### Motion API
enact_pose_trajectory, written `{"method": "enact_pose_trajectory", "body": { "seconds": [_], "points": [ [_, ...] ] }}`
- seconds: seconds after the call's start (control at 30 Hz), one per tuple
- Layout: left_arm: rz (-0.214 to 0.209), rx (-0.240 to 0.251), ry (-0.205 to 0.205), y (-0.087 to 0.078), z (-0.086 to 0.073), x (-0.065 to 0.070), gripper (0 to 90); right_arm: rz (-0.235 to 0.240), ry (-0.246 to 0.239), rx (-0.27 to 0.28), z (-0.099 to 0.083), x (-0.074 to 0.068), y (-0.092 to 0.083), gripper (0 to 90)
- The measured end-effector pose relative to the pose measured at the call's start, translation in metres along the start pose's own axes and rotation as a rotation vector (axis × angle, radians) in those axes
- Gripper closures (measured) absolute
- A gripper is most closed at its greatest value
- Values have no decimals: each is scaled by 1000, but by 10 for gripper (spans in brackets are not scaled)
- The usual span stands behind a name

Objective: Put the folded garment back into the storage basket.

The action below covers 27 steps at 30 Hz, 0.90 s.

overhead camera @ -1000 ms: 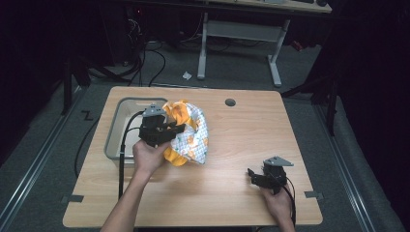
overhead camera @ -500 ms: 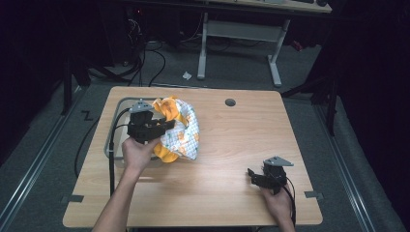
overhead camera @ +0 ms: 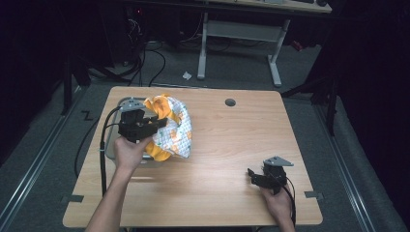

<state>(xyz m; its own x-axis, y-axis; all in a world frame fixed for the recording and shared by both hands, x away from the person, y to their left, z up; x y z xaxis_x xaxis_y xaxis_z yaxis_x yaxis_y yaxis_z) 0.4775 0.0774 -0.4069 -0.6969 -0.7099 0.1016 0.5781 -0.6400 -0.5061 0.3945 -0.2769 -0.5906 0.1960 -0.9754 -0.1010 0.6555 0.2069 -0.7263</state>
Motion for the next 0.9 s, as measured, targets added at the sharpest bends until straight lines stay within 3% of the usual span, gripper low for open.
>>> {"method": "enact_pose_trajectory", "body": {
  "seconds": [0.5, 0.9],
  "points": [
    [37, 10, -31, -17, -2, -23, 746, 0, -1, 1, 0, 0, 0, 267],
    [63, 0, -60, -20, -13, -40, 746, 0, 0, 0, 0, 0, 0, 267]
  ]
}}
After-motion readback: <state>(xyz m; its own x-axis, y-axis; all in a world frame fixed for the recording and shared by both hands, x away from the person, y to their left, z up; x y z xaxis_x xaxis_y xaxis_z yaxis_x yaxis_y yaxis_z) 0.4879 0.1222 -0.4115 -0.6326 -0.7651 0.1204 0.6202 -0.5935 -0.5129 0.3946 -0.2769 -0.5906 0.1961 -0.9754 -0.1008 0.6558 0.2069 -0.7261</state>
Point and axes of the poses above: each handheld gripper's, and its own axes: y roughly forward along the jaws, z roughly out of its top, x roughly to its right, the point moved 10 cm from there along y, roughly forward along the jaws, and after that the axes turned 9 degrees about y, right-handed, at the moved point
